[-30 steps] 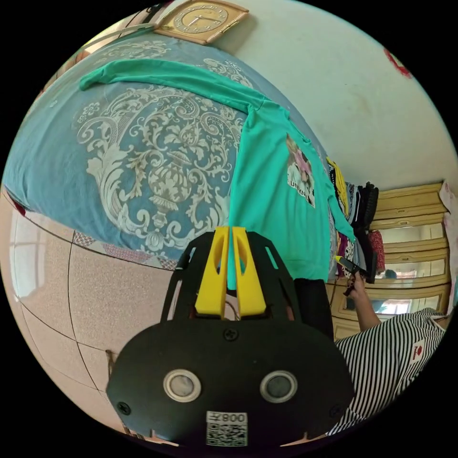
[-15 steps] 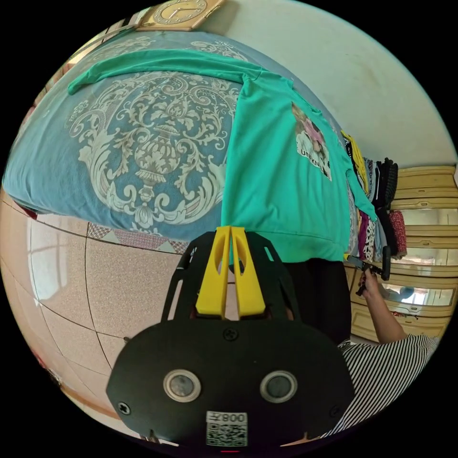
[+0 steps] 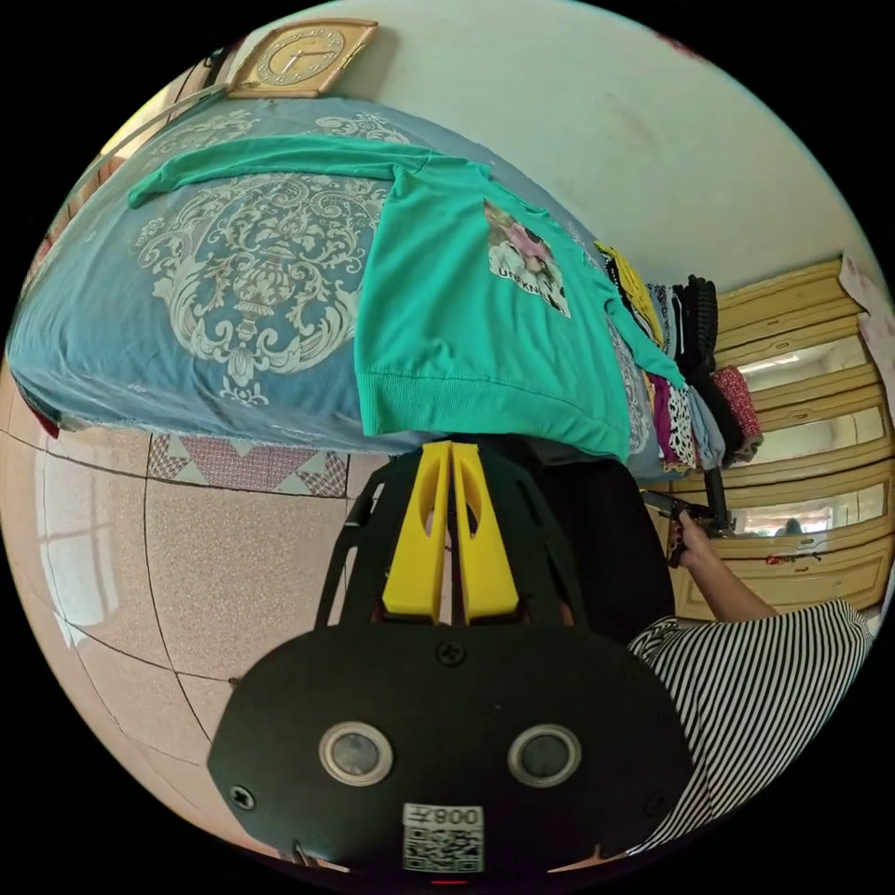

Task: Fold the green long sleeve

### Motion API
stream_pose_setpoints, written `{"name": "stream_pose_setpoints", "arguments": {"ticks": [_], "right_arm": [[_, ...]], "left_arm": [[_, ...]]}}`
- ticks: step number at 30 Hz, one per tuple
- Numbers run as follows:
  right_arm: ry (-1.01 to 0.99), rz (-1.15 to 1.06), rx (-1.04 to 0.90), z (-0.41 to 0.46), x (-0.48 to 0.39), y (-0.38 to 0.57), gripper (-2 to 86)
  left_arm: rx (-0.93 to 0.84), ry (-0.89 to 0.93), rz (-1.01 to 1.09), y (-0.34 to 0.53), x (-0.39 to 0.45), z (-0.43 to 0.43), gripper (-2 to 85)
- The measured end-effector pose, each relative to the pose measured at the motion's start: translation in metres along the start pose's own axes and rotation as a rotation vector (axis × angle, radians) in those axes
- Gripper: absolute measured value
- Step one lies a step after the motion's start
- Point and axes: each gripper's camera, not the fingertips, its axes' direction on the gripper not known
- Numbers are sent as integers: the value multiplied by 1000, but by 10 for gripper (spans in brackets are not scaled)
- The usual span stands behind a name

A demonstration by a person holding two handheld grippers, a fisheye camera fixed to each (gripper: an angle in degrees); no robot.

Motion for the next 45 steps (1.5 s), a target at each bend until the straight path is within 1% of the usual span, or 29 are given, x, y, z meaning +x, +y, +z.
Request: {"name": "stream_pose_setpoints", "arguments": {"ticks": [7, 10, 12, 16, 19, 22, 23, 26, 28, 31, 32, 33, 34, 36, 37, 39, 43, 45], "right_arm": [[-57, -20, 121, -34, 17, 39, 2], [-63, -86, 185, -54, 6, 40, 1], [-43, -144, 214, -63, -8, 34, 0], [3, -228, 199, -55, -29, 13, 0], [70, -285, 136, -26, -40, -10, 0], [111, -308, 58, 14, -37, -25, -1], [92, -319, 87, 18, -30, -23, -2], [-49, -327, 92, 16, 2, -12, -1], [-98, -311, 103, 15, 18, -3, 1], [-147, -242, 213, -3, 49, 9, 3], [-174, -195, 294, -17, 67, 10, 4], [-191, -145, 386, -32, 87, 10, 6], [-192, -118, 432, -40, 97, 10, 7], [-191, -8, 603, -66, 138, 8, 16], [-196, 9, 641, -71, 147, 8, 19], [-212, 64, 769, -77, 174, 11, 29], [-242, 112, 862, -58, 197, 13, 46], [-240, 129, 918, -52, 206, 12, 59]], "left_arm": [[-38, 27, 155, -24, 98, 27, 1], [-80, 6, 239, -44, 150, 47, 1], [-123, -41, 302, -60, 193, 68, 1], [-198, -103, 402, -86, 258, 108, 1], [-262, -178, 482, -105, 308, 148, 1], [-342, -301, 548, -119, 348, 193, 2], [-380, -338, 569, -123, 361, 207, 2], [-398, -354, 633, -128, 387, 214, 2], [-369, -345, 657, -126, 398, 214, 2], [-367, -349, 660, -128, 416, 217, 2], [-392, -350, 637, -133, 425, 216, 1], [-369, -313, 621, -138, 436, 212, 2], [-336, -286, 616, -140, 442, 207, 2], [-224, -200, 637, -150, 474, 194, 2], [-210, -182, 652, -153, 483, 194, 3], [-182, -100, 742, -170, 527, 202, 5], [-170, 24, 906, -202, 605, 234, 12], [-154, 100, 1012, -226, 658, 260, 19]]}}
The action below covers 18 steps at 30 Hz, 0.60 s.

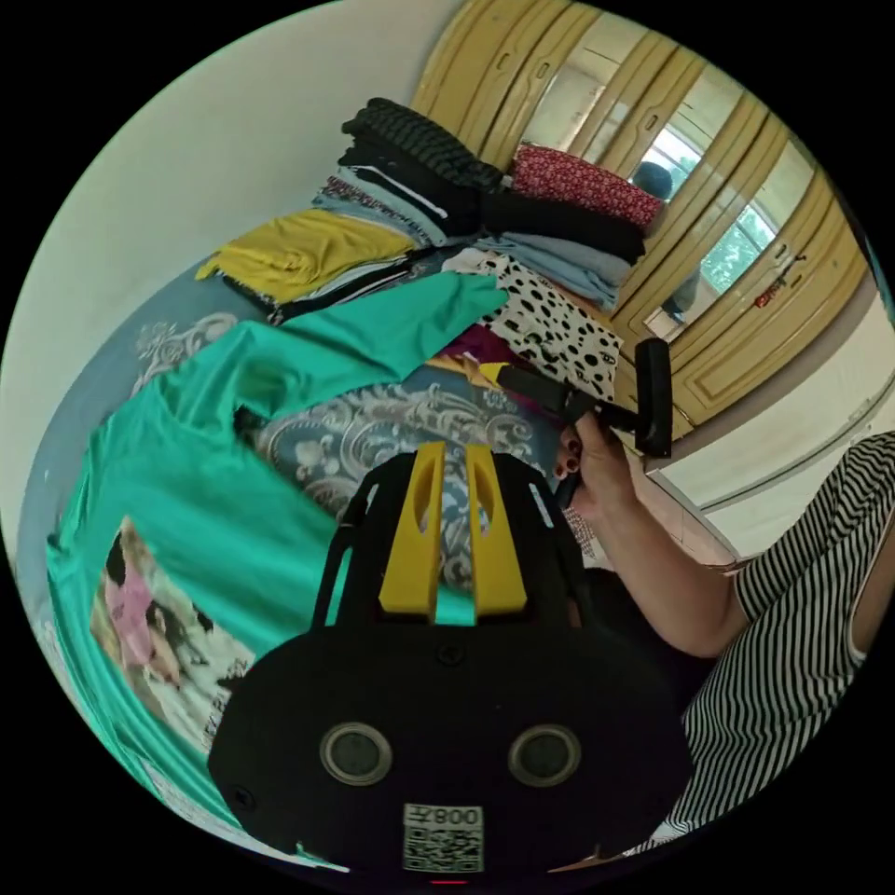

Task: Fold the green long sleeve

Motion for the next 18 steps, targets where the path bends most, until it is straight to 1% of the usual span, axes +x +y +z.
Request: {"name": "stream_pose_setpoints", "arguments": {"ticks": [1, 3, 6, 9, 14, 16, 18], "right_arm": [[4, -3, 18, 0, 1, -1, 61], [41, -32, 85, -1, 3, -7, 69], [81, -54, 134, 7, 6, -16, 75], [133, -61, 88, 25, 8, -23, 76], [84, -26, 99, 38, 20, -22, 72], [72, -22, 109, 40, 22, -22, 70], [62, -23, 104, 45, 21, -23, 65]], "left_arm": [[5, 12, 27, -15, 1, 6, 21], [29, 33, 129, -71, 7, 26, 33], [36, -1, 252, -127, 17, 46, 57], [37, -19, 335, -167, 24, 60, 77], [-14, -8, 412, -203, 34, 86, 98], [-33, -7, 424, -209, 36, 94, 95], [-75, -46, 411, -214, 36, 104, 77]]}}
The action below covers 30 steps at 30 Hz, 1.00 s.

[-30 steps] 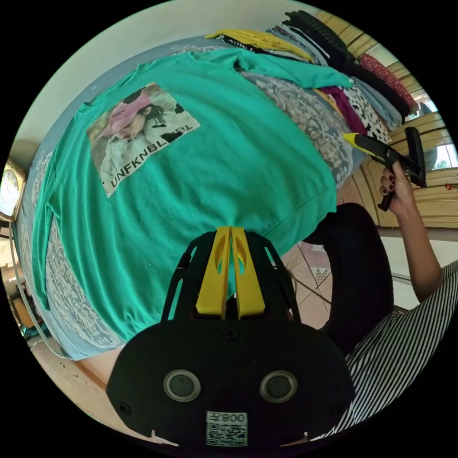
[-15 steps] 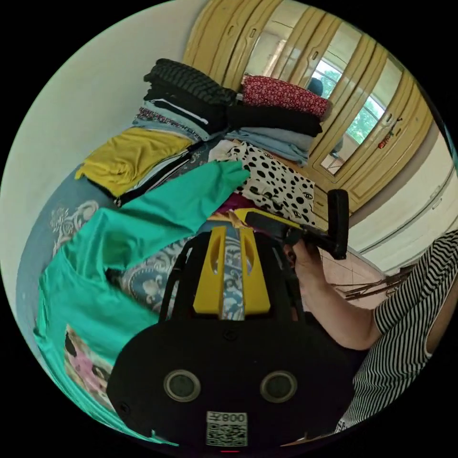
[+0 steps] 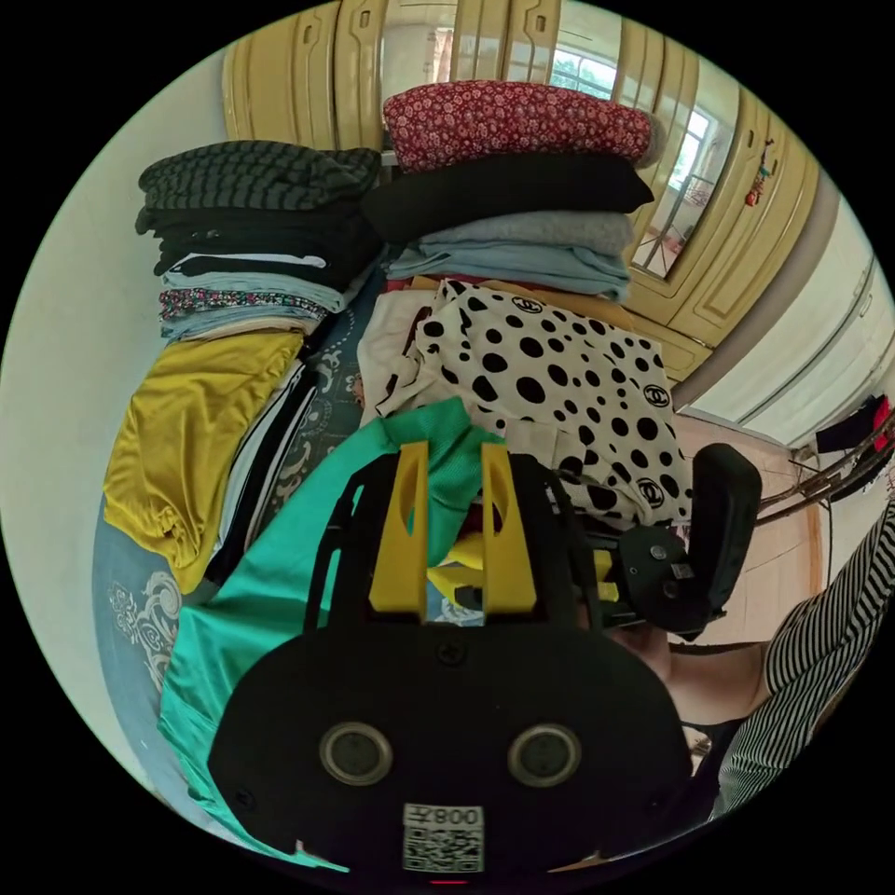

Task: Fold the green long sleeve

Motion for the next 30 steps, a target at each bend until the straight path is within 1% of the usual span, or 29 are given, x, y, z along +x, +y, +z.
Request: {"name": "stream_pose_setpoints", "arguments": {"ticks": [3, 7, 12, 16, 22, 26, 28, 30], "right_arm": [[-30, 9, 12, 4, 2, 0, 47], [-77, 36, 20, 11, 5, -1, 26], [-131, 63, 49, 23, -3, -2, 8], [-151, 49, 68, 33, -24, -5, 4], [-175, -34, 54, 57, -83, -11, 2], [-220, -140, 59, 71, -146, -18, 1], [-271, -186, 63, 78, -178, -18, 1], [-357, -250, 43, 93, -227, -16, 2]], "left_arm": [[14, -28, -7, 3, -2, 1, 44], [52, -12, -43, 15, -13, -9, 30], [169, 91, -177, 49, -47, -38, 24], [228, 160, -257, 82, -70, -56, 22], [325, 195, -377, 150, -105, -90, 21], [445, 203, -475, 216, -132, -133, 21], [494, 183, -514, 251, -141, -156, 21], [550, 138, -587, 306, -150, -187, 21]]}}
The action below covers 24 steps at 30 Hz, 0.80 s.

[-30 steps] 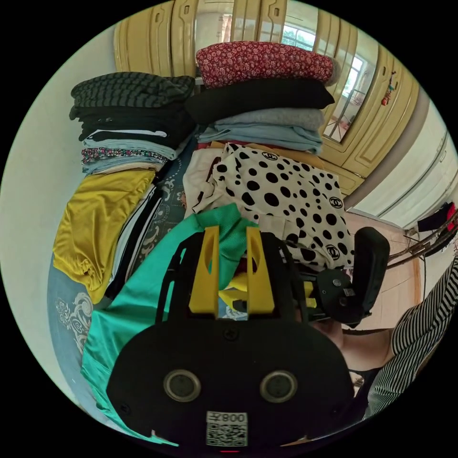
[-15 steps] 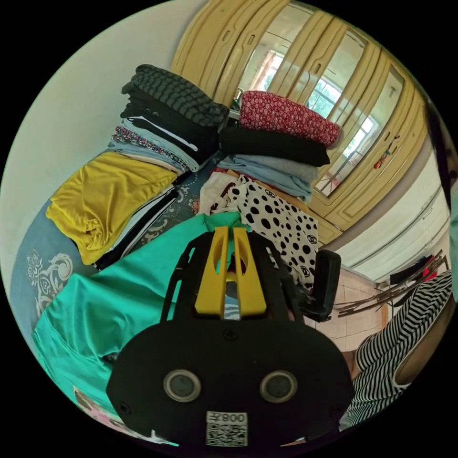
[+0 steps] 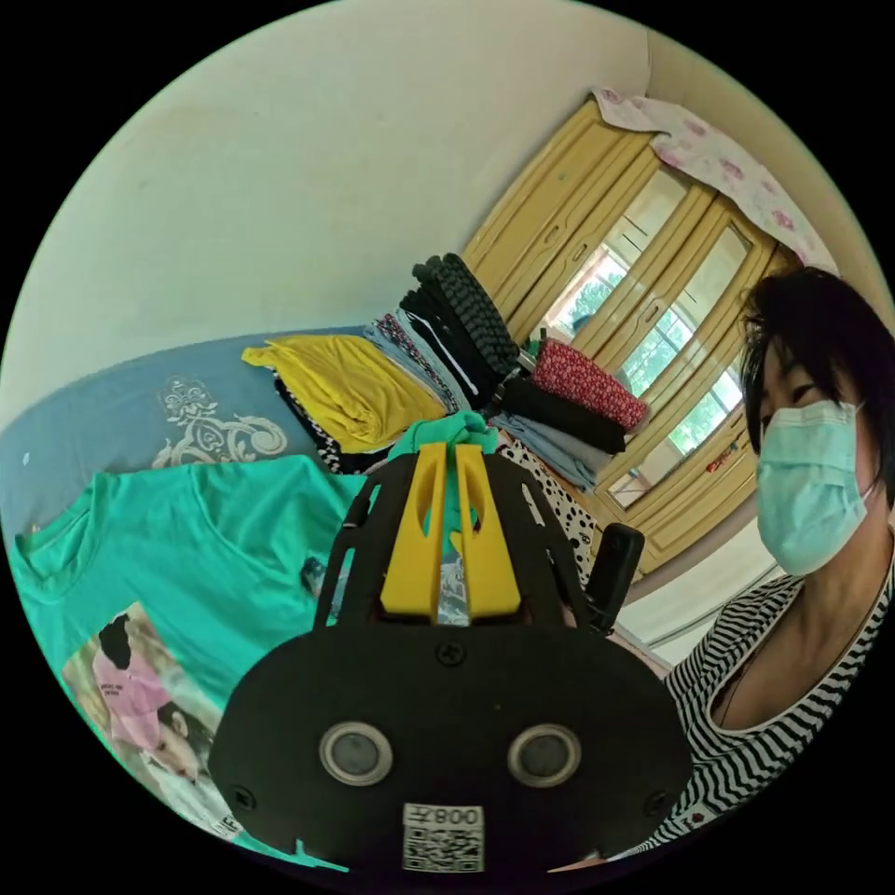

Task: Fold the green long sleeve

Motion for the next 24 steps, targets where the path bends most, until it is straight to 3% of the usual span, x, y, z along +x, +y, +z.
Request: {"name": "stream_pose_setpoints", "arguments": {"ticks": [11, 24], "right_arm": [[-291, -210, -312, 189, -174, 10, 2], [-428, -267, -470, 344, -303, 7, 2]], "left_arm": [[187, -158, -354, 139, -120, -200, 20], [312, -130, -401, 239, -189, -322, 19]]}}
